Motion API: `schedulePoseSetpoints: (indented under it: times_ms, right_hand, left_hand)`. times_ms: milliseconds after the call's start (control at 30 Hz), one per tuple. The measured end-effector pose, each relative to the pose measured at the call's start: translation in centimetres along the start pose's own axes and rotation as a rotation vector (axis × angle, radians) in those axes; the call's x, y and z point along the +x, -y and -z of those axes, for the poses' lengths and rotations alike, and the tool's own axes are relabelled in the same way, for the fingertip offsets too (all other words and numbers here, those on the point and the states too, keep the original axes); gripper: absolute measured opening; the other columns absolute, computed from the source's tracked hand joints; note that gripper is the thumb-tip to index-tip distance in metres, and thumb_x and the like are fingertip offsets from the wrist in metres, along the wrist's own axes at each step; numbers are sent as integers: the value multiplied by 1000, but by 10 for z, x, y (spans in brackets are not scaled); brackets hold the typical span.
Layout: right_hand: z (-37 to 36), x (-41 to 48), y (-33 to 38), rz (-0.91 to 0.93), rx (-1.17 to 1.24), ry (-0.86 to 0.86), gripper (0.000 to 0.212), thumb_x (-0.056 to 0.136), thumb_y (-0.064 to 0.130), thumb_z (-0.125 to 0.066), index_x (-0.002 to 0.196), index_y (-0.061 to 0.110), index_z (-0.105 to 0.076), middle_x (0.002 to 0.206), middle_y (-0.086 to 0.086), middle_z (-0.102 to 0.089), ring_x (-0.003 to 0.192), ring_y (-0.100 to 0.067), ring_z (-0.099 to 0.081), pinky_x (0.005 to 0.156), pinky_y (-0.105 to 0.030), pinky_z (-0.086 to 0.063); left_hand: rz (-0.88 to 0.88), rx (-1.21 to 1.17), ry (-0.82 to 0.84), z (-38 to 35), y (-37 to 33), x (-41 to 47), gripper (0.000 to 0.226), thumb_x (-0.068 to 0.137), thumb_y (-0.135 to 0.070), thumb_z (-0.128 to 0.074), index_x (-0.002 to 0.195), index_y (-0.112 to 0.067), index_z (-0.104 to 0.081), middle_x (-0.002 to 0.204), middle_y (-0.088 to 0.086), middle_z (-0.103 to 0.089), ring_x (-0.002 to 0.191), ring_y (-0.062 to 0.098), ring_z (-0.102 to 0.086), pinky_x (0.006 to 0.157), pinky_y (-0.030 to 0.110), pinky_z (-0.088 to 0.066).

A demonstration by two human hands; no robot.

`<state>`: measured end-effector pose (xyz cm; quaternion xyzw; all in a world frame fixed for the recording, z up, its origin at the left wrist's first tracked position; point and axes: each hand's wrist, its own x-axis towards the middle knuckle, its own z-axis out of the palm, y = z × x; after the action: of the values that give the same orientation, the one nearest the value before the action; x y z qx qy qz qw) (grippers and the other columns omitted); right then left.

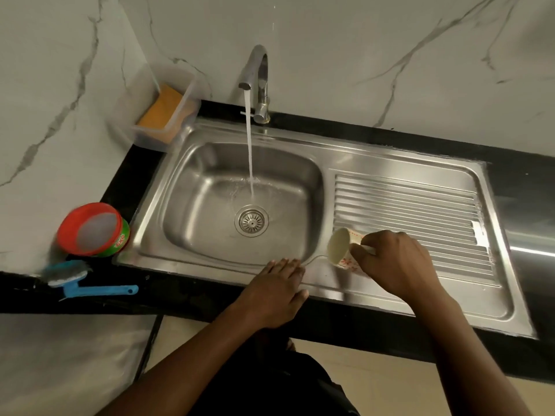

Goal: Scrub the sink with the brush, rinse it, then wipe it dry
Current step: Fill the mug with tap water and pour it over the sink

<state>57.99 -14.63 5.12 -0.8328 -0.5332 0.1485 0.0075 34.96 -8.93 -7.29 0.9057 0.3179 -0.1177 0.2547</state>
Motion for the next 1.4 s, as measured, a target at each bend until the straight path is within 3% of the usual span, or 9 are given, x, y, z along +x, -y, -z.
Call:
schedulePoseSetpoints:
  times_ms: [167,267,400,633,767,1000,1200,1400]
  right_hand:
    - [-7,22,38,-37,598,100,41,99,38,-60,67,14,-69,63,-3,-72,60,-23,-73,65,-43,-60]
    - [-15,41,70,-96,954,147,39,103,29,-62,71,9,-70,70,-9,-75,67,-32,-76,70,-50,-63]
    - [-22,70,112,-103,1203,200,36,108,25,-56,81,5,-68,83,-20,-74,77,-35,-71,75,-45,-62]
    - [-24,122,162,-66,1296,117,42,110,26,-49,101,-10,-68,95,-28,-73,78,-30,-73,80,-44,-64]
    - [-21,148,185,-78,1340,65,40,111,28,-48,106,-7,-68,91,-21,-73,77,-26,-71,76,-37,-64]
    - [-16,174,199,-127,1374,17,35,110,31,-51,115,1,-68,101,-18,-75,95,-38,-76,84,-45,-65]
    - [-15,175,202,-101,1395,2,28,110,29,-50,97,11,-67,101,-20,-75,92,-35,-75,83,-43,-65]
    - [-15,176,206,-96,1405,-6,31,110,28,-49,103,5,-68,100,-22,-75,91,-36,-75,81,-40,-65]
  left_hand:
    - [120,-245,-102,34,42,-1,54,108,-45,-39,157,-21,-41,166,0,-35,153,16,-29,123,30,-24]
    - [195,-259,-178,57,70,-2,55,105,-51,-36,153,-26,-46,161,-3,-43,148,15,-37,118,33,-35]
    - [258,-290,-279,92,98,0,45,103,-45,-41,139,-24,-57,145,-1,-59,132,23,-54,104,41,-49]
    - [311,-330,-361,124,140,5,45,106,-46,-44,147,-31,-52,151,-8,-55,134,17,-53,108,35,-43]
    - [305,-348,-393,134,152,8,41,106,-45,-44,143,-31,-57,148,-10,-57,130,15,-57,107,34,-43]
    - [301,-387,-417,149,162,14,41,106,-45,-45,140,-28,-61,144,-7,-61,120,18,-62,105,37,-47]
    - [307,-405,-421,155,166,14,41,106,-44,-45,140,-27,-61,143,-6,-62,114,17,-64,104,37,-48]
    - [323,-401,-414,156,169,13,43,106,-47,-44,141,-27,-59,141,-4,-63,108,18,-65,101,37,-49]
